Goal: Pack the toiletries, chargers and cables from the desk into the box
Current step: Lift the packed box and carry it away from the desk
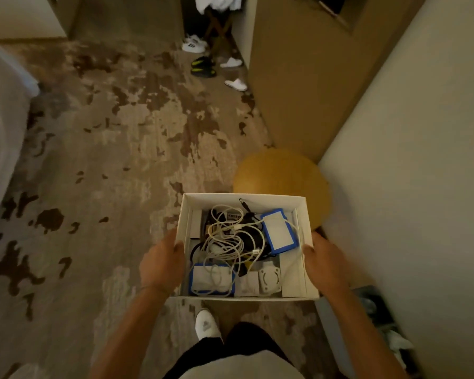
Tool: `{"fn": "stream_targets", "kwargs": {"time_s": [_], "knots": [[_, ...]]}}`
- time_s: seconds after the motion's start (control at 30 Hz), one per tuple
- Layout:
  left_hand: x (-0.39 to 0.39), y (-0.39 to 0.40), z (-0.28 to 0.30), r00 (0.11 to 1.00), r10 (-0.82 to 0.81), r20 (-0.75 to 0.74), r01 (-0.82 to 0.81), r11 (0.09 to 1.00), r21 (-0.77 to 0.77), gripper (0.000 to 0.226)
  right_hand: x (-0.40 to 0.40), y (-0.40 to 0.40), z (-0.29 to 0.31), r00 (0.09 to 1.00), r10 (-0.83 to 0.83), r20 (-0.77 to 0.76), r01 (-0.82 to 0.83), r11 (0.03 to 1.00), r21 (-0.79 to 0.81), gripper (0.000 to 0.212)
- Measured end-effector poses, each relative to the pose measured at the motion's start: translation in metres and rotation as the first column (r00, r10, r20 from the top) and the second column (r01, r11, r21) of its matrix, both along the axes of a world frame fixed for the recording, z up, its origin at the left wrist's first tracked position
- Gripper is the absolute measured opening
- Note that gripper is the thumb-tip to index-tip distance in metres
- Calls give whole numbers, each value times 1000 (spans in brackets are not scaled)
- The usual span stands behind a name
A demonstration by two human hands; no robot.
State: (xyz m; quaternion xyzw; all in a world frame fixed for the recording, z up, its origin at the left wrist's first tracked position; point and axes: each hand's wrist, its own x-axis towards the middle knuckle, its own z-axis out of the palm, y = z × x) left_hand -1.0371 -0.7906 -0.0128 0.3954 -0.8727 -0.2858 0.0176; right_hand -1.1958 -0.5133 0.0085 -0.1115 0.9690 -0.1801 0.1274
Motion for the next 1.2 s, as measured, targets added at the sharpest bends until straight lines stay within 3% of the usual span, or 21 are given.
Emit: {"fn": "stream_targets", "kwargs": {"time_s": [0.17, 0.37, 0.6, 0.83, 1.2], "knots": [[-76, 0, -9, 996, -91, -19, 92, 995, 41, 37, -61, 12, -4, 999, -38, 30, 38, 999, 19, 25], [-161, 16, -32, 994, -110, -22, 111, 993, 49, 40, -142, 30, -36, 995, -101, 26, 102, 995, -13, 24], [-270, 52, -63, 997, -3, 82, -9, 990, 143, 40, -264, 47, -94, 997, -65, 32, 62, 995, 71, 30], [-366, 59, -122, 981, 63, 182, -100, 975, 201, 38, -377, 43, -163, 997, 13, 70, -16, 999, 50, 17], [-452, 27, -216, 971, 53, 234, -97, 979, 181, 40, -459, 19, -252, 992, 28, 124, -36, 998, 58, 22]]}}
